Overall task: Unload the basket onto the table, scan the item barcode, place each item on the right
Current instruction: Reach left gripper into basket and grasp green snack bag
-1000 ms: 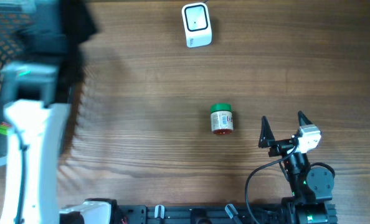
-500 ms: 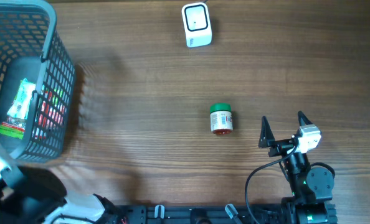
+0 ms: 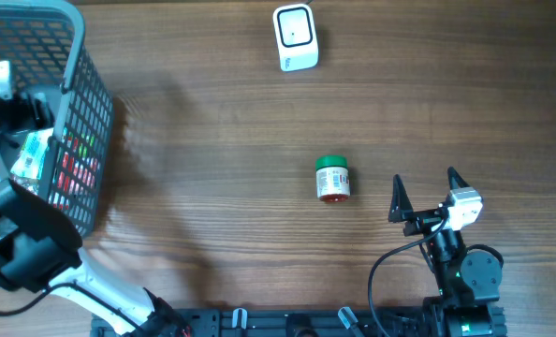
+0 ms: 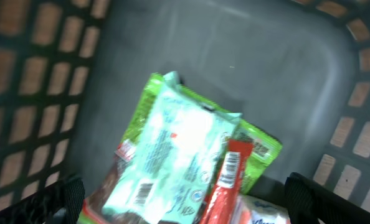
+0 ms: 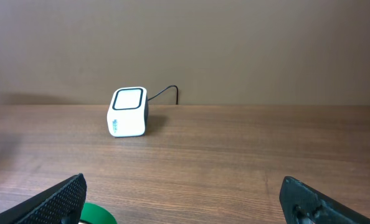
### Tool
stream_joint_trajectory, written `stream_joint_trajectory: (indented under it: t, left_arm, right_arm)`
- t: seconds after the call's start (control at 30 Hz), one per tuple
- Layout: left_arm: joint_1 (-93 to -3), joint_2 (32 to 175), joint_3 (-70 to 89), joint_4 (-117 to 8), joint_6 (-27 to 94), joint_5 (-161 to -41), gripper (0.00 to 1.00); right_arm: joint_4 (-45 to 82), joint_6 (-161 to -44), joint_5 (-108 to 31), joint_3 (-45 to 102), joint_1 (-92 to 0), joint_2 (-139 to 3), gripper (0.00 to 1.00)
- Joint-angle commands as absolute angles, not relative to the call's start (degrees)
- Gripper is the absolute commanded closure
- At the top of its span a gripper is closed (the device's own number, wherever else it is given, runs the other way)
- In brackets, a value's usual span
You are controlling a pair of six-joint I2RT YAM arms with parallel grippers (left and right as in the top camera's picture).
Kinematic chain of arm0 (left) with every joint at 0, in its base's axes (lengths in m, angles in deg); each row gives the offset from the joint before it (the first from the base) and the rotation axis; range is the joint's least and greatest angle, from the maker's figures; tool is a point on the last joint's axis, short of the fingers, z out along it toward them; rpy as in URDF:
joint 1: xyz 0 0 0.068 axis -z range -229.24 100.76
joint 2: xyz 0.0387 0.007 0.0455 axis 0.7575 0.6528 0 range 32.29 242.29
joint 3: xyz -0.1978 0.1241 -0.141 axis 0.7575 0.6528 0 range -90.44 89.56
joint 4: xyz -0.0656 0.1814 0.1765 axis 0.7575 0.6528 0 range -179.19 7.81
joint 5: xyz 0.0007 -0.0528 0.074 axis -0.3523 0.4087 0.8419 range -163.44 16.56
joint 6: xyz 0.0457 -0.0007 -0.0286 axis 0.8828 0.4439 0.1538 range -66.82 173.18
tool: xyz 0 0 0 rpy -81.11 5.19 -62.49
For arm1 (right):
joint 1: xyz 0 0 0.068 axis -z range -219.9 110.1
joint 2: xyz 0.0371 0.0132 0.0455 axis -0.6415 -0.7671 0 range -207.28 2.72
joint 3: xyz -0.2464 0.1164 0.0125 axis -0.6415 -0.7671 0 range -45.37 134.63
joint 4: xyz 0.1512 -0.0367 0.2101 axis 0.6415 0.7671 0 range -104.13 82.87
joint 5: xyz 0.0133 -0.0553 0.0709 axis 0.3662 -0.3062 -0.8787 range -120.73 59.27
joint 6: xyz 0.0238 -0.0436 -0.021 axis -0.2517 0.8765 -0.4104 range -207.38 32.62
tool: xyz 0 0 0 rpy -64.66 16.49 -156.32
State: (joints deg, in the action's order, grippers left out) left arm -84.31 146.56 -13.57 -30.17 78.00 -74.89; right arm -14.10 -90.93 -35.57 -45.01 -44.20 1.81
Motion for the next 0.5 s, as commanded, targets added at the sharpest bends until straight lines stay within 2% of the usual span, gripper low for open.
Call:
stream_joint_trajectory:
  t: [0.0, 0.47]
  left_arm:
    - [-81.6, 150.2, -13.7, -30.0, 81.5, -68.8, 0.0]
    - [-81.0, 154.2, -6.7, -32.6, 81.9, -66.9, 0.0]
  right_arm:
    - [-14.3, -90.4, -35.0, -45.1, -44.0, 1.9, 0.0]
    - [-14.3, -90.4, -35.0, -45.1, -44.0, 1.9, 0.0]
